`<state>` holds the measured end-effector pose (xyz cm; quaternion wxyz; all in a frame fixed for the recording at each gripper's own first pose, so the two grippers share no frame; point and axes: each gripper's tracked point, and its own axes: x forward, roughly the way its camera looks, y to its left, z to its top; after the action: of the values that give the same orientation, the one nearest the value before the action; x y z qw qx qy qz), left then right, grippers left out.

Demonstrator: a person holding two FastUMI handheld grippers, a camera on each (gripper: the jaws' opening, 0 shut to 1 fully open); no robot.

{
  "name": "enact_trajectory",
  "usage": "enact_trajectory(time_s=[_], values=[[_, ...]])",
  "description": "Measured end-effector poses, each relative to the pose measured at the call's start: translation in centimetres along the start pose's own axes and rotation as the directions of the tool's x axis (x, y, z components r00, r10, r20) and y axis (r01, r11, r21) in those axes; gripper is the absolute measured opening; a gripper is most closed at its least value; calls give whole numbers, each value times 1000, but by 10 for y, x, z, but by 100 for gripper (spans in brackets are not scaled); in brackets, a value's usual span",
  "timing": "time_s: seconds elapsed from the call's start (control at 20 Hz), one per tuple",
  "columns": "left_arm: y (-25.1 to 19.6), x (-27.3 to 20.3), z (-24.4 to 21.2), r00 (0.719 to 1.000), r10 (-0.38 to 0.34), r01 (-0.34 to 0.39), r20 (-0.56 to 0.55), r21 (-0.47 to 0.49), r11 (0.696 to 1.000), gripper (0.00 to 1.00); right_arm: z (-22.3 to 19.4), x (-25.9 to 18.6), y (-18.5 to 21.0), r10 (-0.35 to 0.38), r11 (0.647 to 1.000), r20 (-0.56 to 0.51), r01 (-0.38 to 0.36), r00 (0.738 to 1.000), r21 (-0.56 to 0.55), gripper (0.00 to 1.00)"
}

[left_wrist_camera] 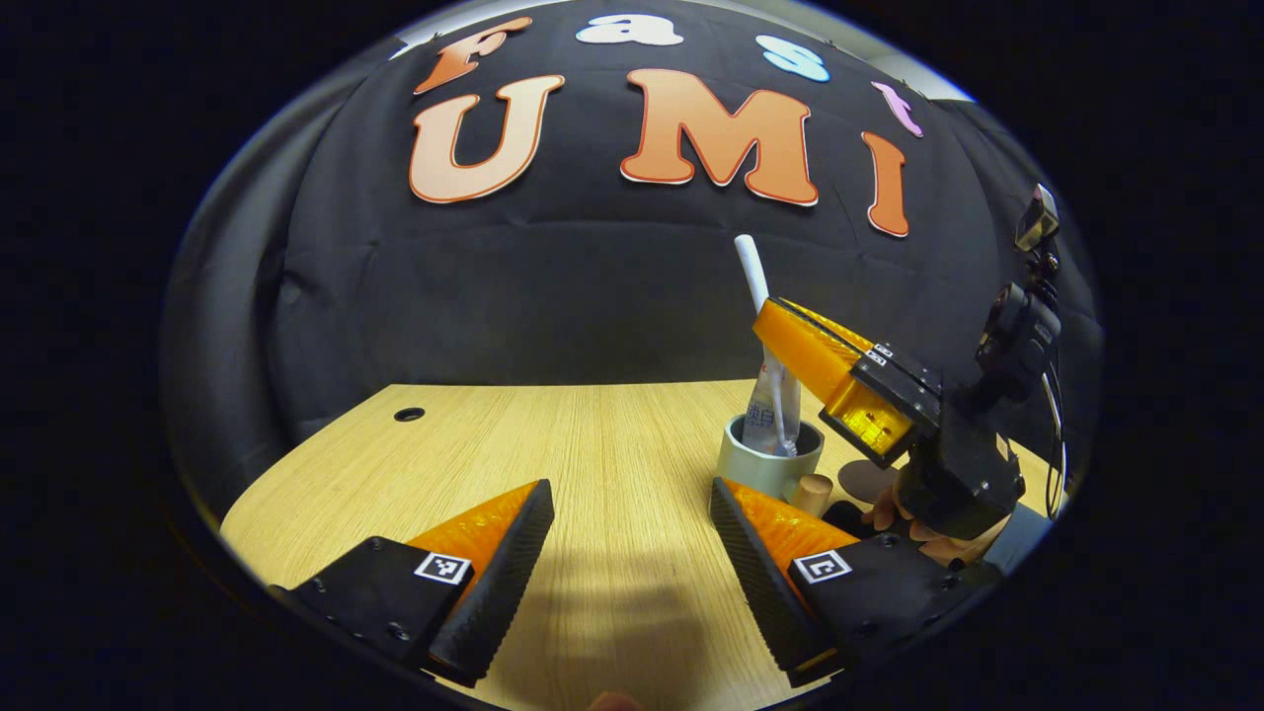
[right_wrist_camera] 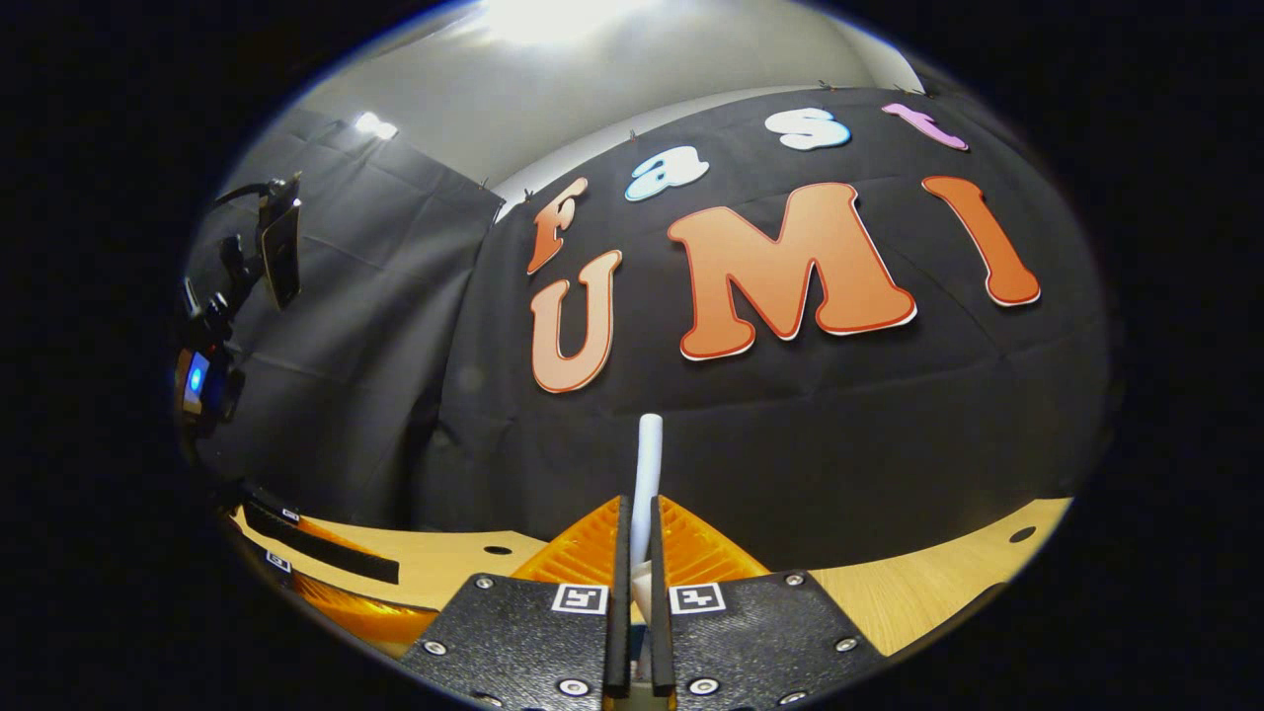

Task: Put the toothbrush and toothpaste on the desktop into the cup, then pick up the cup and place it on the coaster on the desktop.

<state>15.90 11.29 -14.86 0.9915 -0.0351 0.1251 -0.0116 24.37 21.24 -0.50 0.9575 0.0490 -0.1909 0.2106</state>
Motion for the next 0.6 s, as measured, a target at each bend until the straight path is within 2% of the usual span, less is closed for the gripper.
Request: enact_trajectory(time_s=[0.25,0.35,0.45,0.5,0.55,0.6], values=[[-22,-4,16,997,-75,75,7,-20,997,100,18,-19,-10,-16,1000,-27,16,1000,-18,12],[-33,-7,29,993,-115,115,1,-31,993,100,29,-31,-20,-29,1000,-47,29,998,-9,17],[-46,-9,45,988,-154,154,-10,-43,987,100,49,-44,-34,-59,998,-32,59,998,-23,38],[-49,-10,54,987,-162,161,-15,-48,986,100,60,-51,-43,-75,997,-16,74,997,-34,43],[-52,-10,61,984,-174,172,-28,-52,984,100,73,-59,-49,-85,996,-3,85,996,-40,54],[-57,-9,69,981,-189,187,-45,-57,981,100,82,-66,-56,-96,994,8,96,995,-43,59]])
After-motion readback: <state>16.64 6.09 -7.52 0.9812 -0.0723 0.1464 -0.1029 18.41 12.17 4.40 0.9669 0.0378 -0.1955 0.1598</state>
